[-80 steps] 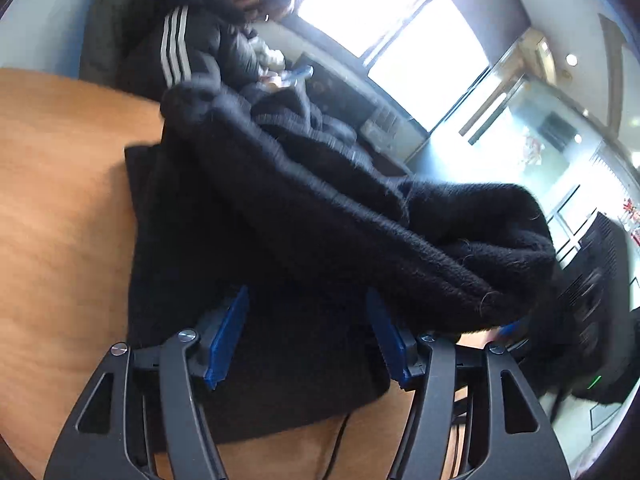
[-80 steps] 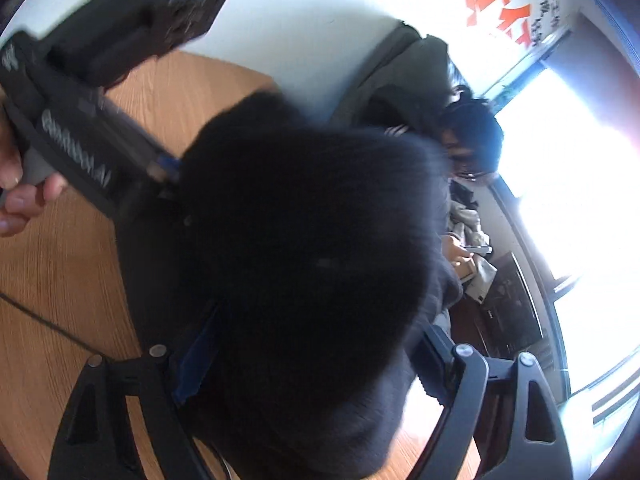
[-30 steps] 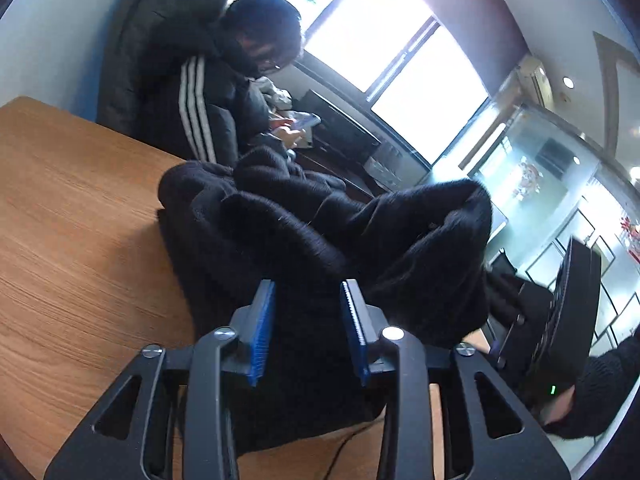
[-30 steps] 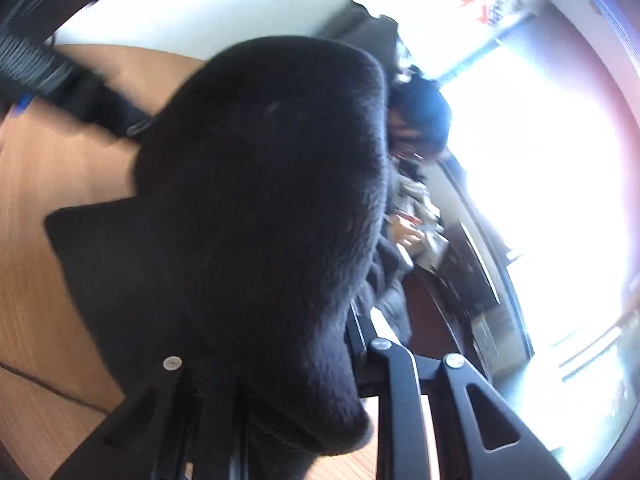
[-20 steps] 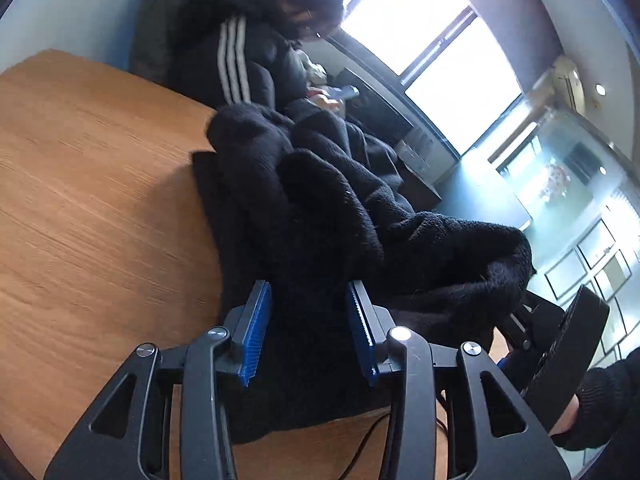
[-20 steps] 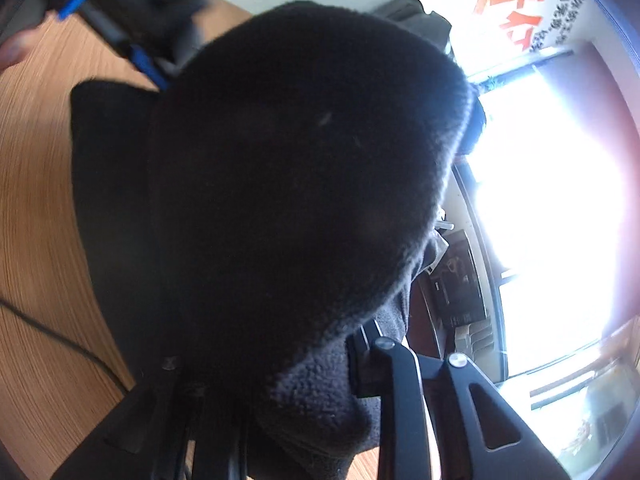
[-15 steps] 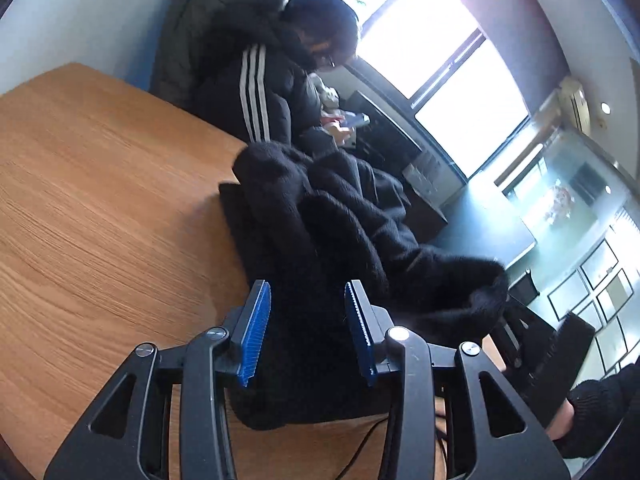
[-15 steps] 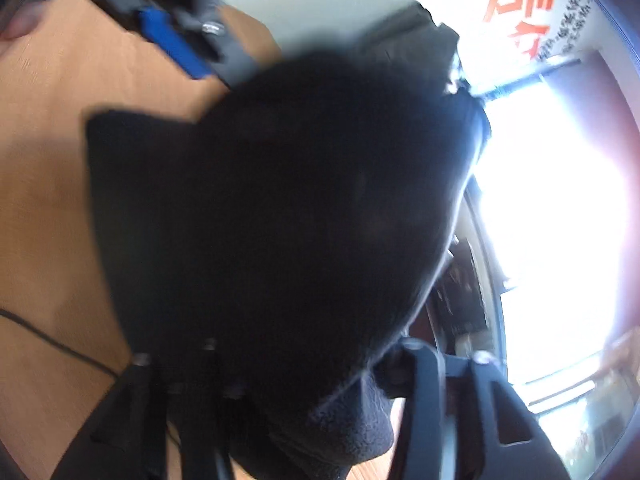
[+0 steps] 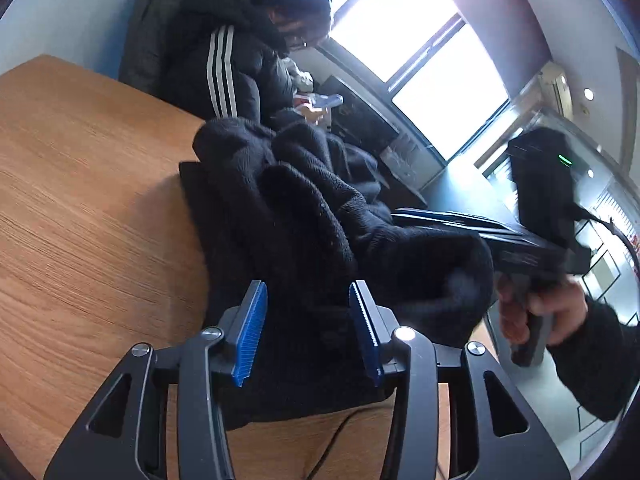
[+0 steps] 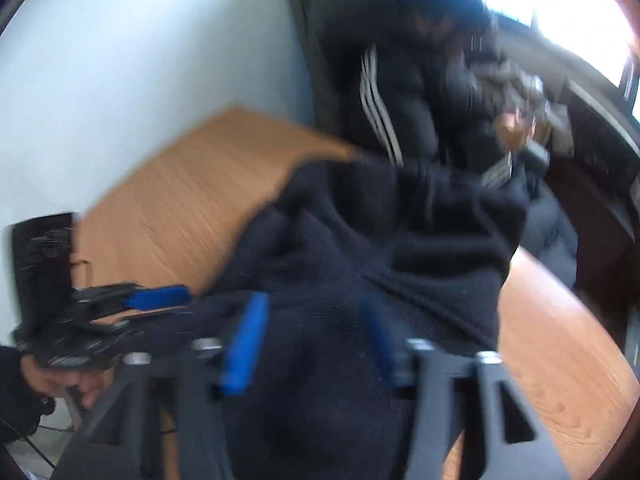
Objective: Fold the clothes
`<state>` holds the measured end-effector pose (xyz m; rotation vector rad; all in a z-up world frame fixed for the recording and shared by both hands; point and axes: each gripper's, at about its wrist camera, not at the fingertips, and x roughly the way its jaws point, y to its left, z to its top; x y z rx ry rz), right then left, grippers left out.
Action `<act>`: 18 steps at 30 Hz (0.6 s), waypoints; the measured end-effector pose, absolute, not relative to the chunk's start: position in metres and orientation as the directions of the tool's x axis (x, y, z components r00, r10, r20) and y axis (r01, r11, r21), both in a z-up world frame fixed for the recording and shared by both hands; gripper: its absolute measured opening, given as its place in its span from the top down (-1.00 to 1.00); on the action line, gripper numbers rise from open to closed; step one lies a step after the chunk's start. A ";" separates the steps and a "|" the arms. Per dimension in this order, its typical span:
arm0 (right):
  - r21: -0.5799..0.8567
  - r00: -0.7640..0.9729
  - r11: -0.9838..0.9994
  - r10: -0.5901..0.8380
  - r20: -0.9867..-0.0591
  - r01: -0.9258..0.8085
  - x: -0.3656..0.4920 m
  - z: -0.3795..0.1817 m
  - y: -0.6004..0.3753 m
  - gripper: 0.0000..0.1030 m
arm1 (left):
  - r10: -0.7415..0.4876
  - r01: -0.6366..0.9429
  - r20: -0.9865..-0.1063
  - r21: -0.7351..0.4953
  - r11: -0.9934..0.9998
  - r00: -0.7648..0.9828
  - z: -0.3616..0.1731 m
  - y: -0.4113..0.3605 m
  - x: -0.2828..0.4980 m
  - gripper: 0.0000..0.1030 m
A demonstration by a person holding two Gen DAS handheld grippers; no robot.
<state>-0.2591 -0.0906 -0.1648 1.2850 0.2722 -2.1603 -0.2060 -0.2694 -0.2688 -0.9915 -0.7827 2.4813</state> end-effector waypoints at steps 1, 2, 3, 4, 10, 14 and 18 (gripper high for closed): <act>0.120 -0.332 -0.792 -0.382 -0.863 0.598 -0.260 -0.171 -0.101 0.35 | 0.512 -0.114 -0.521 -0.617 -0.779 -0.683 -0.275 -0.268 -0.208 0.18; 0.113 -0.320 -0.787 -0.371 -0.872 0.606 -0.260 -0.176 -0.112 0.37 | 0.518 -0.109 -0.524 -0.624 -0.774 -0.676 -0.281 -0.267 -0.210 0.18; 0.106 -0.307 -0.782 -0.360 -0.881 0.614 -0.259 -0.181 -0.124 0.37 | 0.514 -0.099 -0.525 -0.629 -0.771 -0.679 -0.285 -0.270 -0.209 0.18; 0.099 -0.295 -0.777 -0.349 -0.890 0.622 -0.258 -0.187 -0.135 0.37 | 0.511 -0.089 -0.524 -0.634 -0.768 -0.681 -0.288 -0.273 -0.208 0.18; 0.013 -0.384 -0.743 -0.361 -0.850 0.669 -0.256 -0.183 -0.161 0.41 | 0.504 -0.054 -0.508 -0.665 -0.745 -0.698 -0.278 -0.289 -0.186 0.19; 0.130 -0.461 -0.737 -0.539 -0.705 0.663 -0.224 -0.125 -0.114 0.26 | 0.531 -0.117 -0.453 -0.672 -0.731 -0.716 -0.234 -0.291 -0.164 0.12; 0.216 -0.274 -0.701 -0.516 -0.811 0.680 -0.216 -0.174 -0.110 0.25 | 0.590 -0.232 -0.354 -0.681 -0.695 -0.726 -0.182 -0.270 -0.169 0.01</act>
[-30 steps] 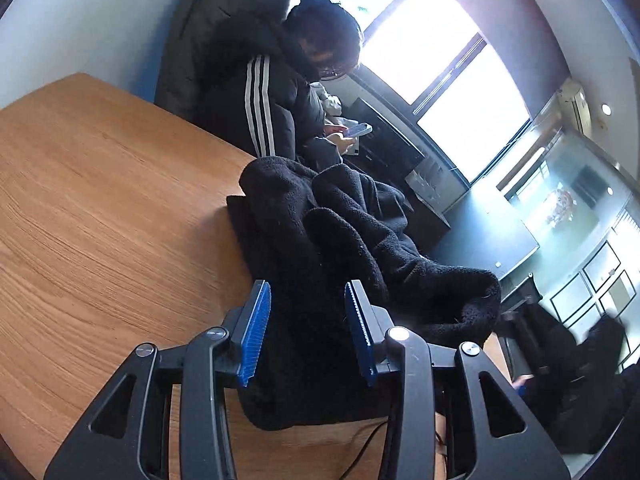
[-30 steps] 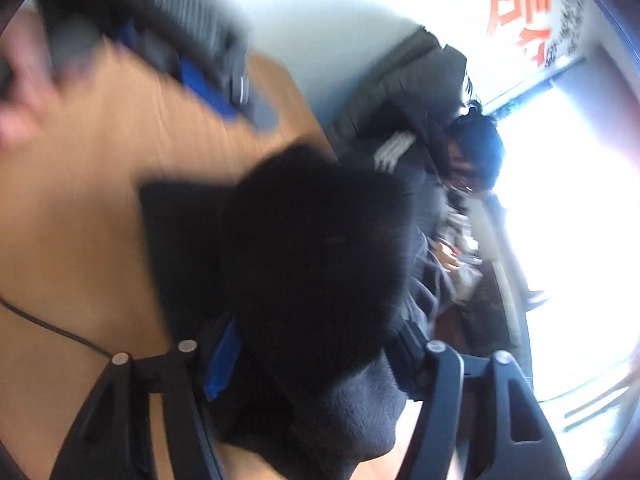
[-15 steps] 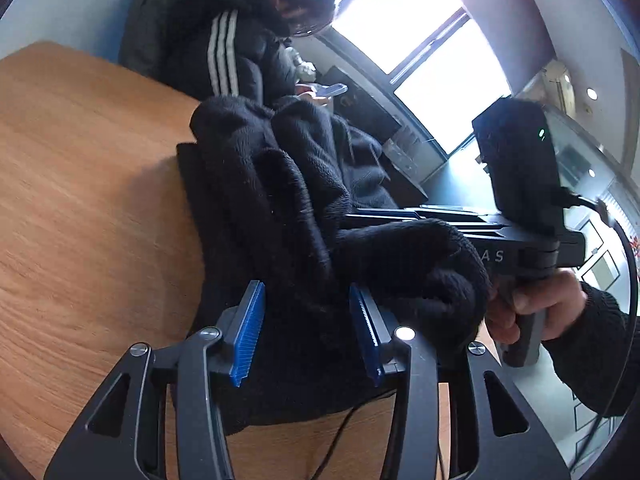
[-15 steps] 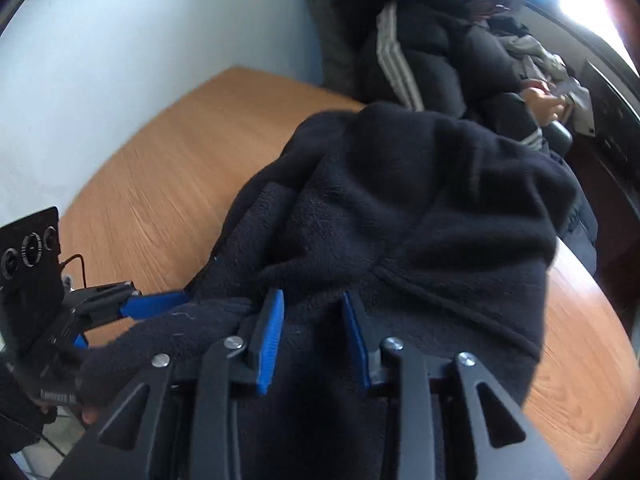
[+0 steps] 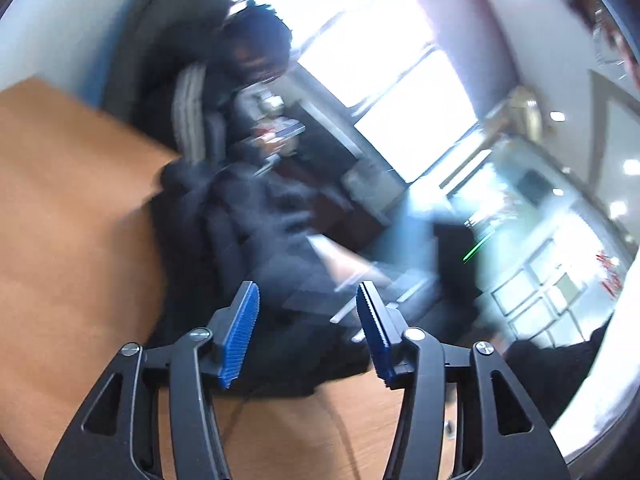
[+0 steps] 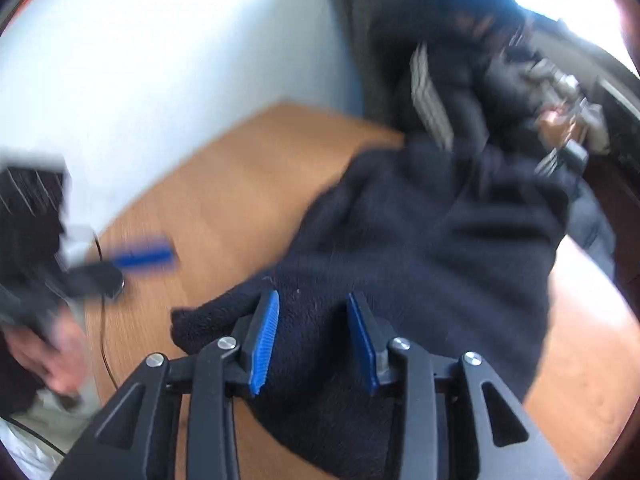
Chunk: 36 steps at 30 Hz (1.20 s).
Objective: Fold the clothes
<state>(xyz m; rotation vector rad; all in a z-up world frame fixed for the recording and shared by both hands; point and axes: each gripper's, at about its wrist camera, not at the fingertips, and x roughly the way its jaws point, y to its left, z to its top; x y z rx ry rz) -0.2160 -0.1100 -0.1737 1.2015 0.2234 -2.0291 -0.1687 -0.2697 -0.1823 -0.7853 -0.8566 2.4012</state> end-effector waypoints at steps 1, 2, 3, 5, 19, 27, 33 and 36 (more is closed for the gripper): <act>0.194 -0.270 -0.682 -0.511 -0.816 0.705 -0.208 -0.178 -0.115 0.24 | 0.603 -0.262 -0.334 -0.676 -0.689 -0.725 -0.169 -0.261 -0.175 0.01; 0.169 -0.271 -0.662 -0.507 -0.818 0.731 -0.199 -0.182 -0.119 0.25 | 0.609 -0.284 -0.330 -0.661 -0.695 -0.721 -0.155 -0.250 -0.185 0.00; 0.191 -0.281 -0.653 -0.546 -0.789 0.733 -0.193 -0.172 -0.112 0.30 | 0.616 -0.298 -0.333 -0.651 -0.698 -0.714 -0.145 -0.241 -0.192 -0.01; 0.304 -0.309 -0.677 -0.627 -0.715 0.670 -0.191 -0.155 -0.080 0.39 | 0.642 -0.318 -0.340 -0.654 -0.687 -0.688 -0.135 -0.221 -0.210 -0.06; 0.356 -0.424 -0.819 -0.547 -0.722 0.450 -0.170 -0.156 0.050 0.03 | 0.386 -0.072 -0.642 -0.458 -0.886 -0.663 -0.245 -0.176 -0.280 0.95; 0.303 -0.367 -0.810 -0.516 -0.774 0.501 -0.200 -0.240 -0.010 0.09 | 0.402 -0.066 -0.602 -0.500 -0.863 -0.690 -0.269 -0.209 -0.294 0.93; 0.209 -0.352 -0.855 -0.402 -0.845 0.475 -0.197 -0.224 -0.023 0.09 | 0.369 -0.160 -0.619 -0.367 -0.916 -0.693 -0.256 -0.197 -0.279 0.95; 0.233 -0.401 -0.863 -0.427 -0.810 0.449 -0.214 -0.176 -0.017 0.09 | 0.362 -0.212 -0.608 -0.306 -0.928 -0.707 -0.222 -0.184 -0.258 0.63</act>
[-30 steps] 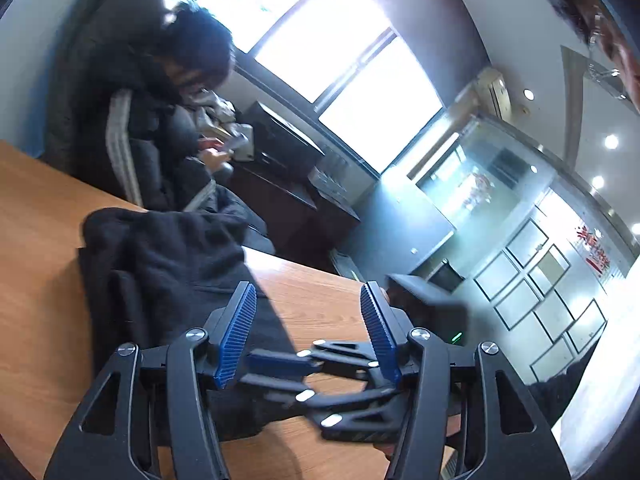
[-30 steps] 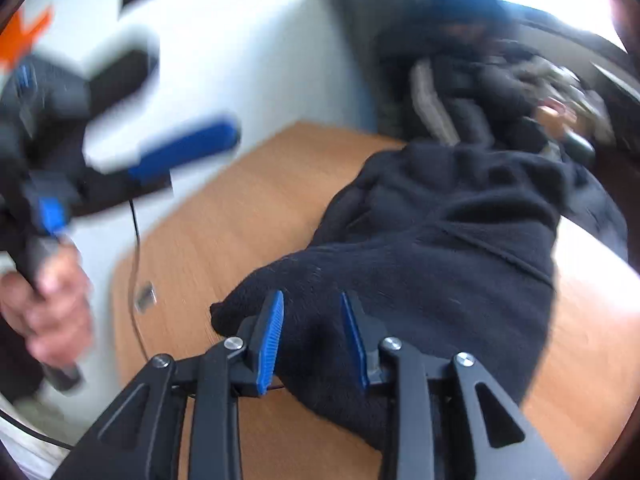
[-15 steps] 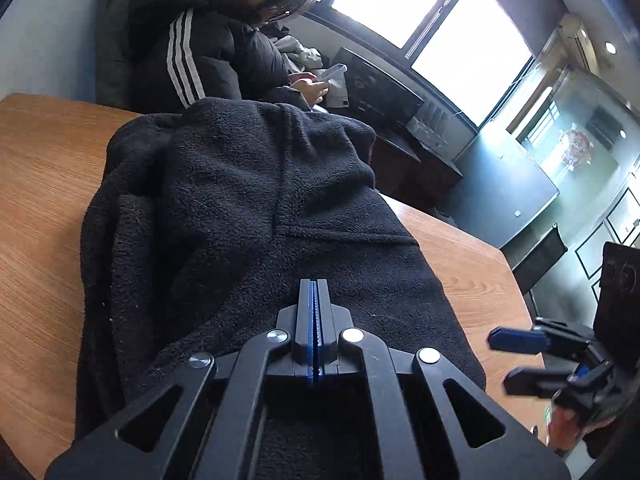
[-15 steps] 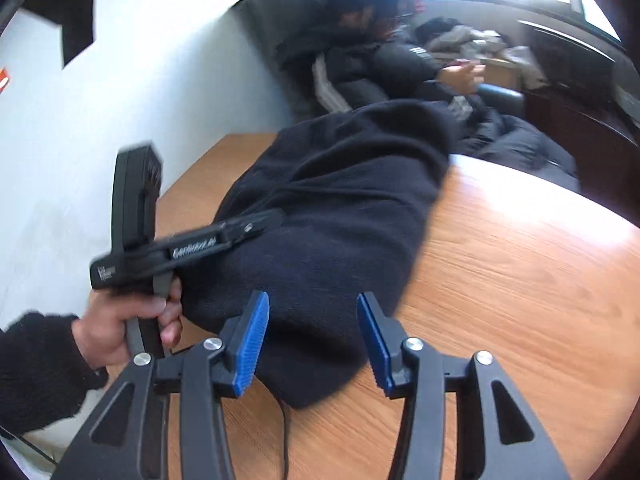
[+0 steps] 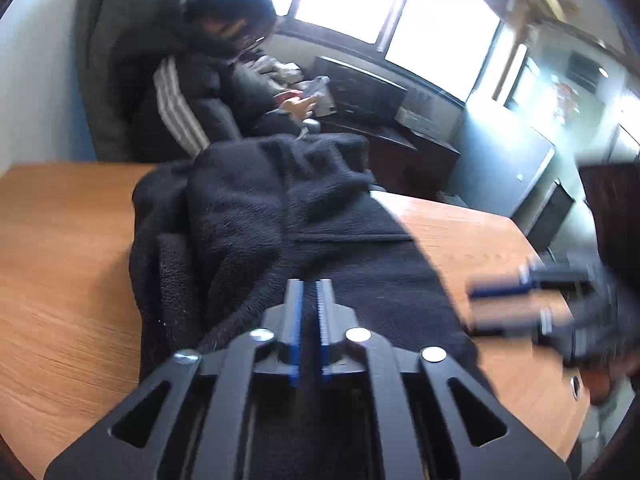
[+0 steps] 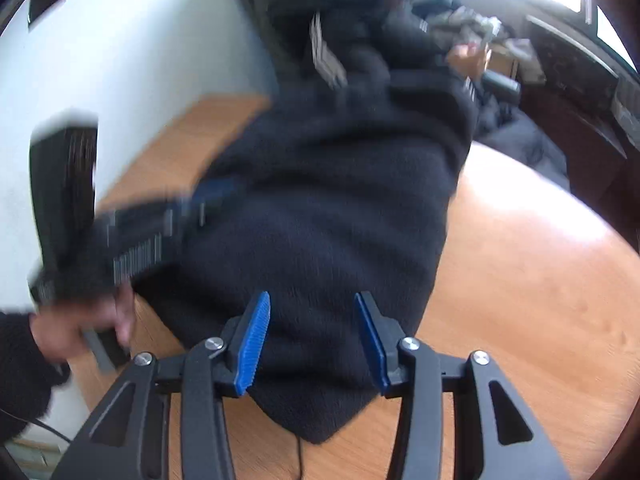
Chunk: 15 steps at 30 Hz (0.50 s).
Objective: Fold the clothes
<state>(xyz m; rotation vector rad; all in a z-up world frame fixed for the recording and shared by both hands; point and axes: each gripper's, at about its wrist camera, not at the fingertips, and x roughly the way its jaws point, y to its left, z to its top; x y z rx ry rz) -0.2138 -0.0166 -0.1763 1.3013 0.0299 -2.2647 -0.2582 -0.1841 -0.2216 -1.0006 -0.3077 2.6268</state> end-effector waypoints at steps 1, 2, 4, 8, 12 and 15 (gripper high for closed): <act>0.214 -0.458 -0.860 -0.439 -0.773 0.463 -0.221 -0.155 -0.016 0.08 | 0.373 -0.214 -0.574 -0.326 -0.921 -0.729 -0.214 -0.185 -0.253 0.28; 0.193 -0.486 -0.856 -0.443 -0.753 0.480 -0.231 -0.143 -0.019 -0.02 | 0.379 -0.214 -0.546 -0.342 -0.915 -0.747 -0.208 -0.186 -0.249 0.04; 0.171 -0.496 -0.837 -0.458 -0.737 0.519 -0.253 -0.128 -0.027 -0.31 | 0.356 -0.181 -0.564 -0.343 -0.922 -0.745 -0.217 -0.188 -0.253 0.03; 0.152 -0.371 -0.767 -0.462 -0.806 0.624 -0.308 -0.146 -0.068 -0.35 | 0.316 -0.070 -0.602 -0.395 -0.916 -0.734 -0.270 -0.209 -0.264 0.34; 0.160 -0.195 -0.756 -0.357 -0.913 0.634 -0.366 -0.182 -0.133 -0.36 | 0.266 -0.082 -0.568 -0.328 -0.941 -0.779 -0.275 -0.200 -0.252 0.34; 0.119 -0.177 -0.757 -0.297 -0.938 0.642 -0.375 -0.200 -0.168 -0.39 | 0.235 -0.053 -0.556 -0.323 -0.945 -0.797 -0.274 -0.194 -0.248 0.34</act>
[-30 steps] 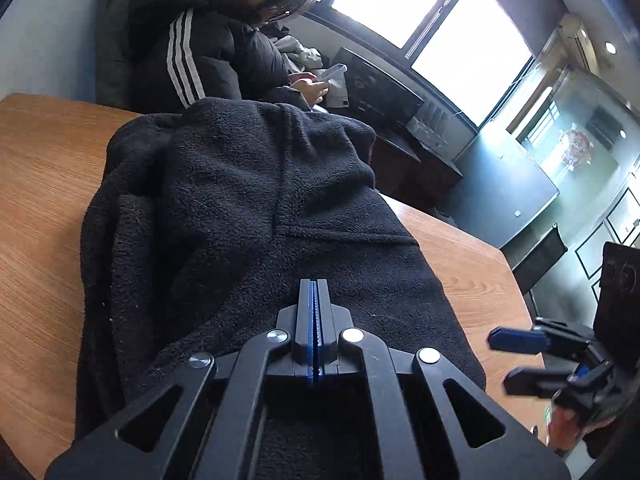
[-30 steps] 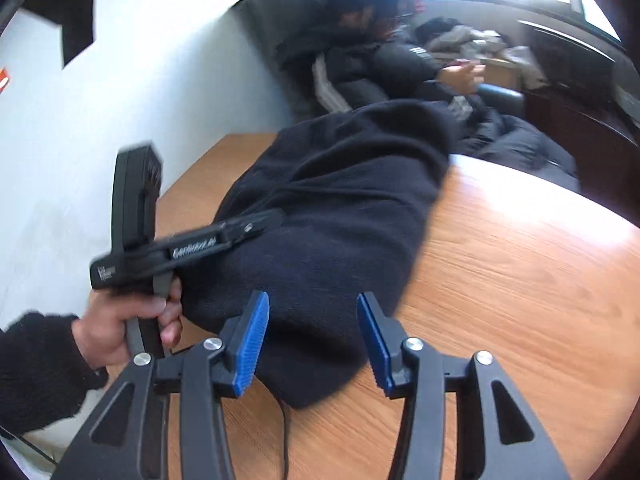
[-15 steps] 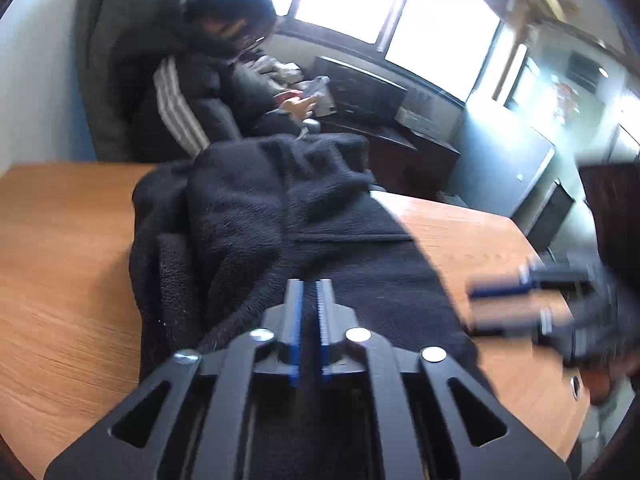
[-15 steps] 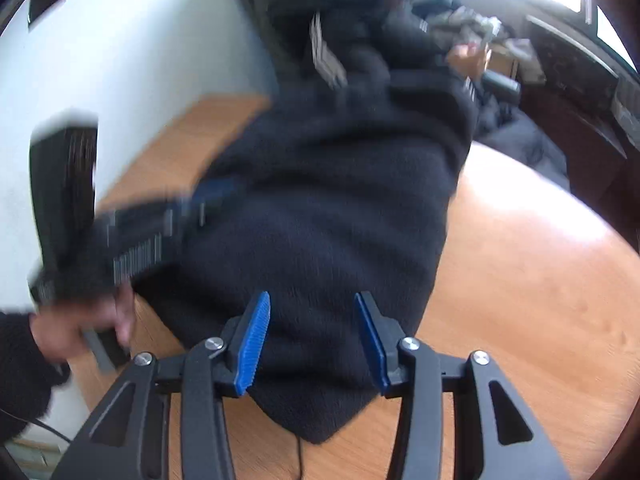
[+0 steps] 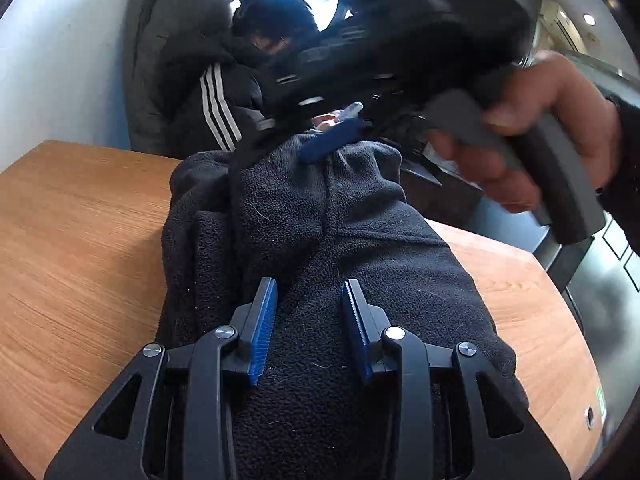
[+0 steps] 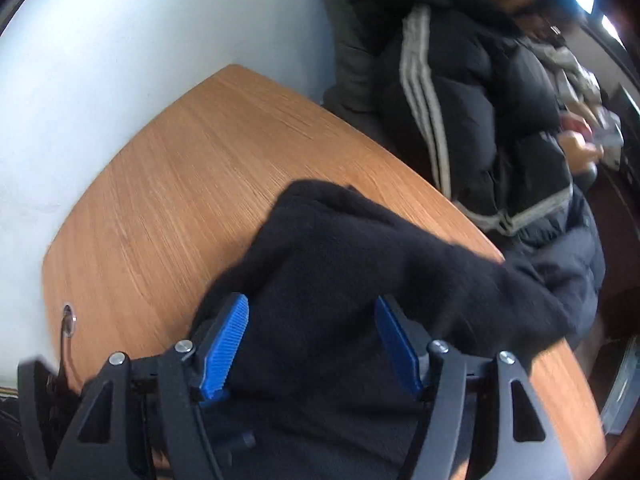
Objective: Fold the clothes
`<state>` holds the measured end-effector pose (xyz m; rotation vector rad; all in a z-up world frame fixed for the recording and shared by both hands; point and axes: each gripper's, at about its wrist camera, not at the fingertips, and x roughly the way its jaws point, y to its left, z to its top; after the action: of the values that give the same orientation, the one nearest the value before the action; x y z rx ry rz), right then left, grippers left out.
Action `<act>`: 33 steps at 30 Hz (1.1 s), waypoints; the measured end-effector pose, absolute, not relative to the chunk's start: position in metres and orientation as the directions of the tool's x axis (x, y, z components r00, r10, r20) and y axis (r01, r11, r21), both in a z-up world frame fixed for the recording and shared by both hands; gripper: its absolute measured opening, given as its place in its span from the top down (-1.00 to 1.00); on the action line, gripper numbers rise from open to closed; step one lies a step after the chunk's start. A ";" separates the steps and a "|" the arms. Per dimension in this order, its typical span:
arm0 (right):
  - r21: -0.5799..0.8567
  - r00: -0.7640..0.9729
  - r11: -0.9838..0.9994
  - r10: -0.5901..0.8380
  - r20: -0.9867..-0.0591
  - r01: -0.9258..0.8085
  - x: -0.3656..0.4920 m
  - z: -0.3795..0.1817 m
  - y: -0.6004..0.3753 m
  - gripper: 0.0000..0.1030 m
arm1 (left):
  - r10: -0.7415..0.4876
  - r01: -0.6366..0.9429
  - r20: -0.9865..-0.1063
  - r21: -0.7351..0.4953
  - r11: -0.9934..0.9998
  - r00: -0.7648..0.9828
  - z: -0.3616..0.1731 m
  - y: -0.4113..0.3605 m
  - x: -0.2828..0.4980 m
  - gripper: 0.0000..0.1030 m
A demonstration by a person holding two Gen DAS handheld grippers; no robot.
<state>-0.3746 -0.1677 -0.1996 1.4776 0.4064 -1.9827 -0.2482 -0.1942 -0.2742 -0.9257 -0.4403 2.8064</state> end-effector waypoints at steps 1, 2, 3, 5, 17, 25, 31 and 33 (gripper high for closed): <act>0.084 -0.178 -0.767 -0.252 -0.951 0.636 -0.376 -0.210 -0.177 -0.49 | 0.232 -0.045 -0.552 -0.331 -0.943 -0.801 -0.274 -0.194 -0.248 0.34; 0.049 -0.179 -0.776 -0.206 -0.962 0.629 -0.377 -0.221 -0.187 -0.48 | 0.234 -0.042 -0.548 -0.339 -0.940 -0.803 -0.272 -0.192 -0.249 0.34; 0.014 -0.168 -0.791 -0.147 -0.975 0.611 -0.379 -0.234 -0.189 -0.48 | 0.236 -0.039 -0.544 -0.348 -0.937 -0.805 -0.270 -0.191 -0.251 0.34; -0.016 -0.192 -0.811 -0.119 -0.974 0.585 -0.378 -0.246 -0.184 -0.29 | 0.242 -0.035 -0.538 -0.366 -0.930 -0.807 -0.269 -0.194 -0.251 0.26; 0.158 -0.290 -0.870 -0.320 -0.902 0.468 -0.371 -0.168 -0.157 0.70 | 0.324 -0.158 -0.409 -0.390 -0.907 -0.853 -0.244 -0.198 -0.228 -0.29; 0.185 -0.159 -0.854 -0.294 -0.942 0.487 -0.401 -0.245 -0.211 0.68 | 0.367 -0.258 -0.292 -0.350 -0.900 -0.883 -0.217 -0.204 -0.199 -0.41; 0.072 -0.186 -0.817 -0.214 -0.959 0.572 -0.392 -0.265 -0.228 0.31 | 0.405 -0.289 -0.261 -0.388 -0.875 -0.876 -0.212 -0.198 -0.212 -0.74; 0.065 -0.187 -0.792 -0.222 -0.957 0.607 -0.388 -0.251 -0.223 0.03 | 0.417 -0.281 -0.253 -0.439 -0.854 -0.873 -0.217 -0.197 -0.228 -0.83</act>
<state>-0.3877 -0.2231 -0.2510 1.5456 0.4495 -2.0208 -0.2284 -0.1968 -0.2171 -0.4854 -0.5589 2.6703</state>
